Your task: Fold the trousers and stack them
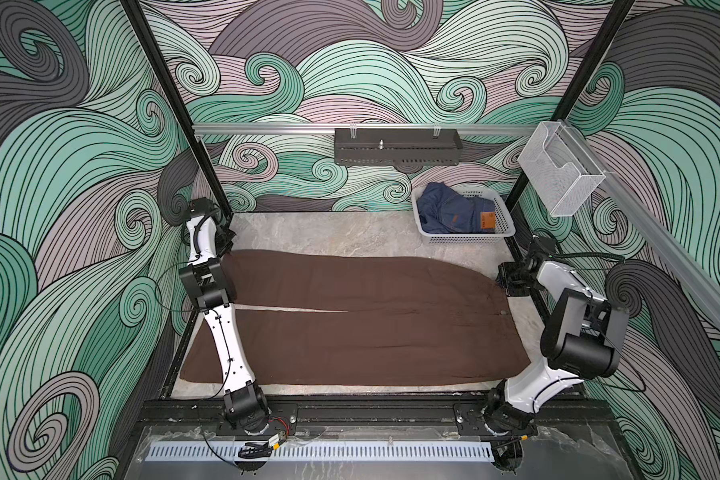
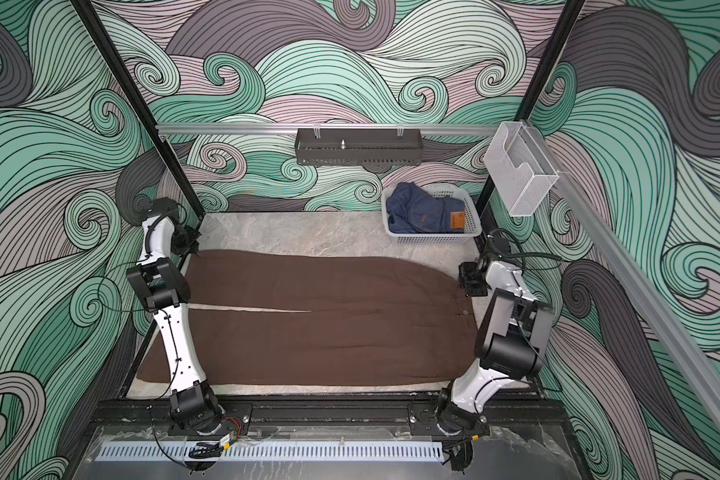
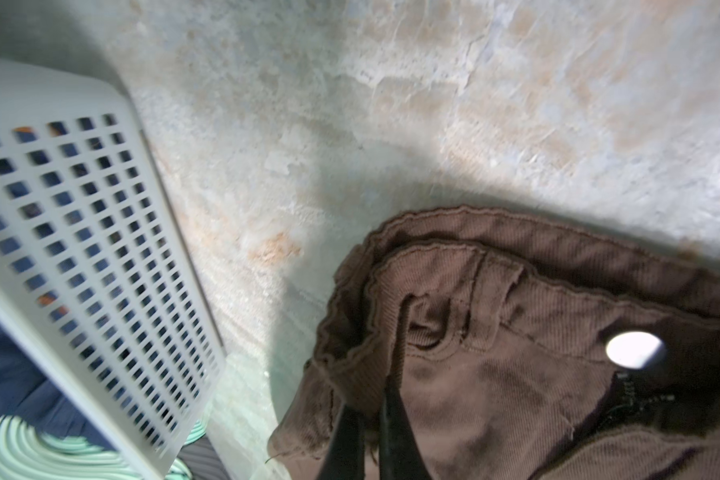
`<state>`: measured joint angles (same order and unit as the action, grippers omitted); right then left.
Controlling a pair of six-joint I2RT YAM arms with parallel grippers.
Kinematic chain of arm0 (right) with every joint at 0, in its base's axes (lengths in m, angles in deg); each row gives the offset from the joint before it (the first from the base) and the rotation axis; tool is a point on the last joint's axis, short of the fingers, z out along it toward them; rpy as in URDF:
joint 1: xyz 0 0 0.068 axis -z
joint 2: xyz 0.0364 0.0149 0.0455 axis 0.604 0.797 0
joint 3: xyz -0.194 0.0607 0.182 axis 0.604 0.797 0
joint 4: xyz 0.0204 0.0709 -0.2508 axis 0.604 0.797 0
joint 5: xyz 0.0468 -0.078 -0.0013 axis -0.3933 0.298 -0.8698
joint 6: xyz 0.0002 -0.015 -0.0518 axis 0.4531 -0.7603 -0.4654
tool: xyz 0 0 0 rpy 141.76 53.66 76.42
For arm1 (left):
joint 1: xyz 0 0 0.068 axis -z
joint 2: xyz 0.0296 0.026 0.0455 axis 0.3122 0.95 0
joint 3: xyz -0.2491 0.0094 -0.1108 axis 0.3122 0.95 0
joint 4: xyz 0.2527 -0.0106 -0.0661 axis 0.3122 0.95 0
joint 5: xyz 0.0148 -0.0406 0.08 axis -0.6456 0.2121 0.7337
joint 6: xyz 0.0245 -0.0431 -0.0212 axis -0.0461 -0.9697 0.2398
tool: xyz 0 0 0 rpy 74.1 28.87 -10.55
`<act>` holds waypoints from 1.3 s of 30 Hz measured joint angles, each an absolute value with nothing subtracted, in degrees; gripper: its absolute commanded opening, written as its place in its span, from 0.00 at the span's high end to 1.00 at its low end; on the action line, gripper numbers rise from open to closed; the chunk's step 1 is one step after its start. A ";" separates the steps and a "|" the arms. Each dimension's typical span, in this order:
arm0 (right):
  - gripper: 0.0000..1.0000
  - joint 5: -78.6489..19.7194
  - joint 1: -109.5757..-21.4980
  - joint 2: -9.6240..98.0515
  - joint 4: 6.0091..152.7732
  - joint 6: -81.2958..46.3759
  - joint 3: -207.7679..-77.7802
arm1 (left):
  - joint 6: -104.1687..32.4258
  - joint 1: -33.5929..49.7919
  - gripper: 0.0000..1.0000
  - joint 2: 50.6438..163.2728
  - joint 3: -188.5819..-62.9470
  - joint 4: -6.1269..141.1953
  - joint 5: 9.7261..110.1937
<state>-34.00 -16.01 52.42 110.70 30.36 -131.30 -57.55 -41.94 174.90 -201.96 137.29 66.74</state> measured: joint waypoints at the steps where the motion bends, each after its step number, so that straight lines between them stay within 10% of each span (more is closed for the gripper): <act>1: 1.00 -34.57 -16.01 51.74 110.22 30.14 -130.84 | -57.57 -42.07 1.00 174.07 -201.55 136.72 65.56; 39: 1.00 -47.12 -18.19 59.72 100.60 35.62 -151.28 | -74.31 -44.71 1.00 167.42 -203.58 124.07 46.46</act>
